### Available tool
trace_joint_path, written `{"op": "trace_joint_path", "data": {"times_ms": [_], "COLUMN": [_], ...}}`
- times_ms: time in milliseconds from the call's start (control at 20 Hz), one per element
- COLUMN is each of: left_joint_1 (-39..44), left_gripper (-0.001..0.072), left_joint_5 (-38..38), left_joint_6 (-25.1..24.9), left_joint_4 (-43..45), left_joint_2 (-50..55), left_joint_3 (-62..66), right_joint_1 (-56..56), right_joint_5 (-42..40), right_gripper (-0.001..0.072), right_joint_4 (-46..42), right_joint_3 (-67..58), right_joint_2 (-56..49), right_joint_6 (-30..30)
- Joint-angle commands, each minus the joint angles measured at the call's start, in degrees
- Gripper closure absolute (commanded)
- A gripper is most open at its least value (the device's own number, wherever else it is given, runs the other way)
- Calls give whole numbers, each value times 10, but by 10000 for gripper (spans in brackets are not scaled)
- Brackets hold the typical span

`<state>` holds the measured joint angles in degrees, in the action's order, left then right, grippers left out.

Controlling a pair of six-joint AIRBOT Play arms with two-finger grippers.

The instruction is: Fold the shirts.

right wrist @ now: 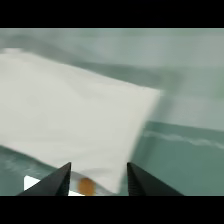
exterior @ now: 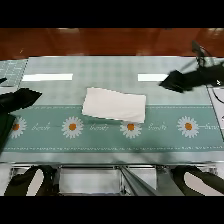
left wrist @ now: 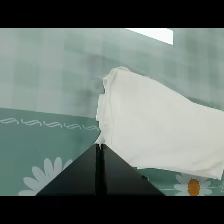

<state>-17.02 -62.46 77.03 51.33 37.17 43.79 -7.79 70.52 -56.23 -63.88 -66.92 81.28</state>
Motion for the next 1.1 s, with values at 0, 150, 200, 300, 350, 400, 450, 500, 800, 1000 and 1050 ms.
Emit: {"op": "trace_joint_path", "data": {"times_ms": [0,150,200,300,350,400,450,500,800,1000,1050], "left_joint_1": [2,25,34,53,60,65,69,71,70,70,70], "left_gripper": [688,688,688,688,688,688,688,688,688,688,688], "left_joint_5": [-15,-15,-12,-2,3,6,8,10,14,24,24], "left_joint_6": [6,8,7,7,8,7,7,7,7,7,7], "left_joint_4": [-4,-28,-37,-38,-38,-38,-38,-38,-38,-38,-38], "left_joint_2": [0,0,0,0,0,0,0,0,0,0,0], "left_joint_3": [-16,-43,-53,-68,-75,-79,-79,-79,-79,-79,-79], "right_joint_1": [-97,-109,-101,-70,-50,-29,-7,10,91,131,141], "right_joint_5": [-66,-128,-142,-153,-151,-151,-151,-151,-135,-106,-90], "right_gripper": [293,293,293,294,294,294,294,294,297,684,684], "right_joint_4": [-103,42,90,201,240,257,261,261,262,270,269], "right_joint_3": [170,269,275,270,261,249,232,214,115,68,48], "right_joint_2": [110,62,30,-46,-86,-120,-153,-179,-261,-262,-262], "right_joint_6": [26,-31,-54,-119,-143,-151,-152,-152,-139,-154,-156]}}
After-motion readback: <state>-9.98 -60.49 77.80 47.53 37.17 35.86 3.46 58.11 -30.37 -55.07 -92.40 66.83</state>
